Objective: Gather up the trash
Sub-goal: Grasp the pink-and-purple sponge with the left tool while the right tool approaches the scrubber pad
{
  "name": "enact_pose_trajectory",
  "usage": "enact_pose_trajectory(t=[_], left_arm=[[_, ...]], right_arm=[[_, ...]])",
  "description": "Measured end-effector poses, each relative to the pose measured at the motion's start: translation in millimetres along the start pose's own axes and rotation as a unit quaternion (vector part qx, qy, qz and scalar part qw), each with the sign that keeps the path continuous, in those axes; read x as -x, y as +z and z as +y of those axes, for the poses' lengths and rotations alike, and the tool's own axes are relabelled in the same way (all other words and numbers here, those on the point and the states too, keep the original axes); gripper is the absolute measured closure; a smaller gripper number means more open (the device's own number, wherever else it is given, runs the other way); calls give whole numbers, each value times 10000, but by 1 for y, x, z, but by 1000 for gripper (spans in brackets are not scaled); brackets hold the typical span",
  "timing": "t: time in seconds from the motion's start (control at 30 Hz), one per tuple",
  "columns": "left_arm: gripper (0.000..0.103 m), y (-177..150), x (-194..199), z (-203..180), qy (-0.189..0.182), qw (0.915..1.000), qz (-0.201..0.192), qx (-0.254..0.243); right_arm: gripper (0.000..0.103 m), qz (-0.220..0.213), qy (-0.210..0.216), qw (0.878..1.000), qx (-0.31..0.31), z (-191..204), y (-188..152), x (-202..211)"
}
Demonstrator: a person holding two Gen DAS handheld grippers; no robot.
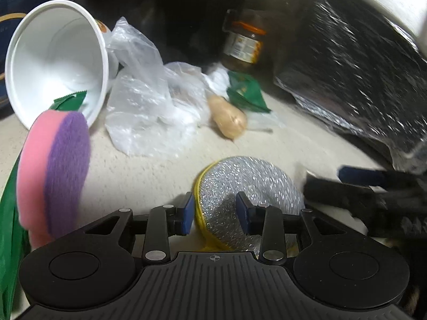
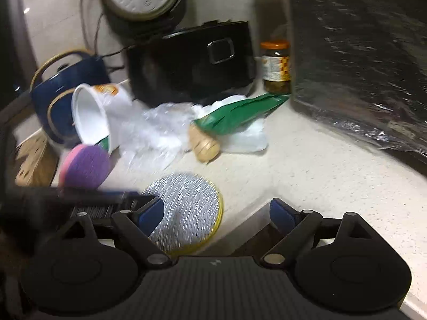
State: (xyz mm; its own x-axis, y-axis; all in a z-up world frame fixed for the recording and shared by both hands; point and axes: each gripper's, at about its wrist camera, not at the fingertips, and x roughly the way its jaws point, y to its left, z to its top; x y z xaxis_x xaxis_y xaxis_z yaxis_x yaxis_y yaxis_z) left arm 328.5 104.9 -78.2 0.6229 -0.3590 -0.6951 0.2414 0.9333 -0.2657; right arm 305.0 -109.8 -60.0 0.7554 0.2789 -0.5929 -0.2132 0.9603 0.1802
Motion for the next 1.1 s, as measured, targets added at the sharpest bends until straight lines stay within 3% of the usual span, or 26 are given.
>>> enact_pose_trajectory(t=[0.1, 0.23, 0.4, 0.47, 0.57, 0.67, 0.8, 0.93, 1.1], left_arm=[[72, -2, 15, 2, -83, 9999, -89, 99], [72, 4, 55, 12, 125, 9973, -670, 265], [72, 6, 100, 22, 1225, 9784, -1641, 272], [72, 4, 99, 31, 1675, 9732, -1550, 285], [72, -2, 89, 37, 1977, 9724, -1213, 252], [72, -10, 82, 37, 1944, 9750, -1056, 208], [72, -18, 90, 33, 1671, 9783, -1207, 223], [71, -15, 92, 25, 1468, 9803, -1318, 70], [70, -4, 82, 19, 2045, 9696, -1343, 9]], right_arm=[[16, 138, 64, 9999, -75, 0, 3, -8], [16, 422, 381, 9982, -169, 6, -1, -22], [14, 559, 436, 9975, 70, 21, -8, -33], [14, 537, 318, 9976, 314, 30, -10, -34], [14, 525, 164, 9962, 678, 41, -14, -36], [14, 421, 19, 9946, 946, 50, -16, -35], [14, 12, -268, 9876, 1549, 63, -22, -23], [14, 74, -103, 9869, 1609, 67, -30, -23], [13, 51, -57, 9878, 1558, 68, -32, -24]])
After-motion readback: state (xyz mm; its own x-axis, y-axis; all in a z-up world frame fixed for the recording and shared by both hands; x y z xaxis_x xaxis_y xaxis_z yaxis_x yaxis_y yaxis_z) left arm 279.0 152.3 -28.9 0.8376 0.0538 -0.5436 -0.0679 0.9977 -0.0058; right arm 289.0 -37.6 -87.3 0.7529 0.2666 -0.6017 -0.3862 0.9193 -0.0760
